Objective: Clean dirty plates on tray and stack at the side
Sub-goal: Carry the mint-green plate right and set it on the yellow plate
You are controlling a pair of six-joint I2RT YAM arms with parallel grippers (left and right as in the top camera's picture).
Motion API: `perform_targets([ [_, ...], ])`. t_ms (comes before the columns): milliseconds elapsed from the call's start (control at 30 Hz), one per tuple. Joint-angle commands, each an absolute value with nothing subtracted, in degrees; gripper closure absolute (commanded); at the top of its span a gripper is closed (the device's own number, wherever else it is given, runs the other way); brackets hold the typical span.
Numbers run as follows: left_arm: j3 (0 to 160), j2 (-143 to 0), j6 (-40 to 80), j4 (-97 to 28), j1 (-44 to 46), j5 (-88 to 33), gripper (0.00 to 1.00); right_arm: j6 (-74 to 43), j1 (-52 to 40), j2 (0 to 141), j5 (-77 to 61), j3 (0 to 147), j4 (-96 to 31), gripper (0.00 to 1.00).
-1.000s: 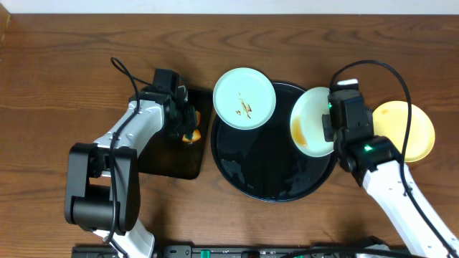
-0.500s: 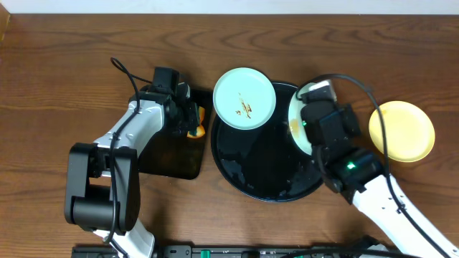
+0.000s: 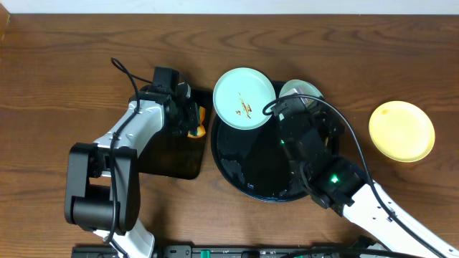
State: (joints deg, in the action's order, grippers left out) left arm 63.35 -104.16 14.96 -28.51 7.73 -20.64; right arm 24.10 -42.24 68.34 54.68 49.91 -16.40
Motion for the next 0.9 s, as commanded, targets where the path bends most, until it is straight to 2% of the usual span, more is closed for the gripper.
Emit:
perform_targets([
  [0,63.1,-104.6,15.1,-28.6,7.9,-21.0,0.83,25.8,-42.8,67.6,57.2,50.7,-16.0,0.99],
  [133,63.1,-104.6,15.1,-28.6,7.9,-21.0,0.83,22.1,-42.2,67.6,57.7,50.7,-16.0,0.99],
  [233,63.1,-104.6,15.1,-28.6,7.9,-21.0,0.84,10.3,-39.5,67.6,58.0,50.7,-17.4,0.99],
  [267,63.1,-104.6,15.1,-28.6,7.9,-21.0,0.88,5.7,-38.1,67.6,57.2,50.7,-19.2,0.99],
  [333,63.1,-104.6,15.0,-28.6,7.8,-20.9,0.92,0.6,-35.8,67.6,54.9,50.7,-22.0,0.99],
  [433,63.1,-104.3,15.0,-29.1,7.8,-19.6,0.93,-5.2,-31.3,67.6,51.4,50.7,-25.5,0.99],
  [700,63.5,-99.6,13.5,-32.4,7.8,-13.3,0.92,-14.5,-14.9,67.6,36.9,50.7,-28.7,0.99],
  [867,63.5,-97.5,13.5,-33.9,7.8,-13.2,0.92,-14.6,-4.1,67.6,35.2,50.8,-27.7,0.99],
])
